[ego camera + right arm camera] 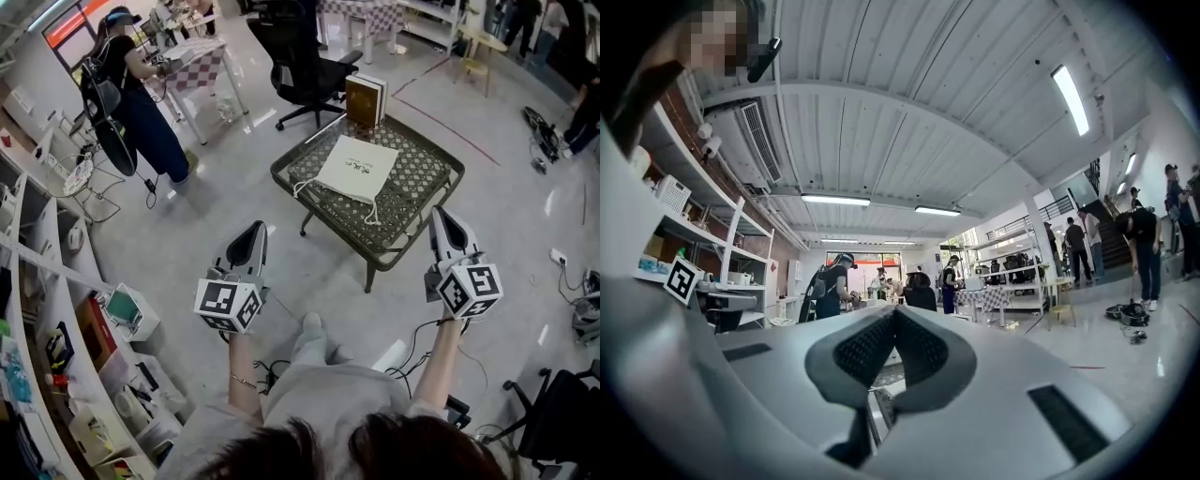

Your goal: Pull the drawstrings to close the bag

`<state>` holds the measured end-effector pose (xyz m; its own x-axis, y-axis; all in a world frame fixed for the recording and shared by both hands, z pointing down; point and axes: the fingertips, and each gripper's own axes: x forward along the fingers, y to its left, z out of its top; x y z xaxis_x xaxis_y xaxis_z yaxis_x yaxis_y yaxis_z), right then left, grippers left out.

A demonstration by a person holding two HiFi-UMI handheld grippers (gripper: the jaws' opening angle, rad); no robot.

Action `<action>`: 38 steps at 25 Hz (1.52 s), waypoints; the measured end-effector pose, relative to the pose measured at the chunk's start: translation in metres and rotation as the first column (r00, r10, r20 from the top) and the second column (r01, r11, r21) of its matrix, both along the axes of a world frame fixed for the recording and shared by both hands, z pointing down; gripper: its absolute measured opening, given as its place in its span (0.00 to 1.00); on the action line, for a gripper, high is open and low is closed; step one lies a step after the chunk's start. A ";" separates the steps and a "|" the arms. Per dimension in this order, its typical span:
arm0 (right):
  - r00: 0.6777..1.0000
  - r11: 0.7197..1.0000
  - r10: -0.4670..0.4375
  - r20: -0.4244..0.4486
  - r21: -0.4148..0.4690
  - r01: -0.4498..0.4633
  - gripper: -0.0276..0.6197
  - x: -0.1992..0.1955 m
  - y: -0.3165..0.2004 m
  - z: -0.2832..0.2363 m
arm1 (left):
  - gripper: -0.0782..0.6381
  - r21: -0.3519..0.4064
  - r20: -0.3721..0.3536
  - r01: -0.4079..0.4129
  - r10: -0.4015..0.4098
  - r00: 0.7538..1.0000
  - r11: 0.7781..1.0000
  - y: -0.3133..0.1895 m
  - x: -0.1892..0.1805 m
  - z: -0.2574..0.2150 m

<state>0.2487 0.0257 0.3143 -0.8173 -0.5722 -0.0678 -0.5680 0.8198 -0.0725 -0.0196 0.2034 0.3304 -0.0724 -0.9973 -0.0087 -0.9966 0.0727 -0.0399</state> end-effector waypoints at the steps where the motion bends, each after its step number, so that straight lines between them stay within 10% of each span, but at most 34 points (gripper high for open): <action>1: 1.000 1.000 0.001 -0.005 -0.001 -0.001 0.07 -0.004 -0.003 0.001 | 0.14 0.000 -0.004 -0.001 0.001 1.000 1.000 -0.004 -0.005 0.002; 21: 0.988 0.986 0.156 0.018 -0.066 -0.155 0.07 -0.087 -0.080 0.022 | 0.14 -0.027 -0.053 -0.169 0.168 0.984 0.985 -0.119 -0.111 0.025; 38: 0.970 0.962 0.236 -0.061 -0.128 -0.242 0.07 -0.118 -0.099 0.064 | 0.14 -0.103 -0.111 -0.338 0.327 0.939 0.936 -0.168 -0.121 0.063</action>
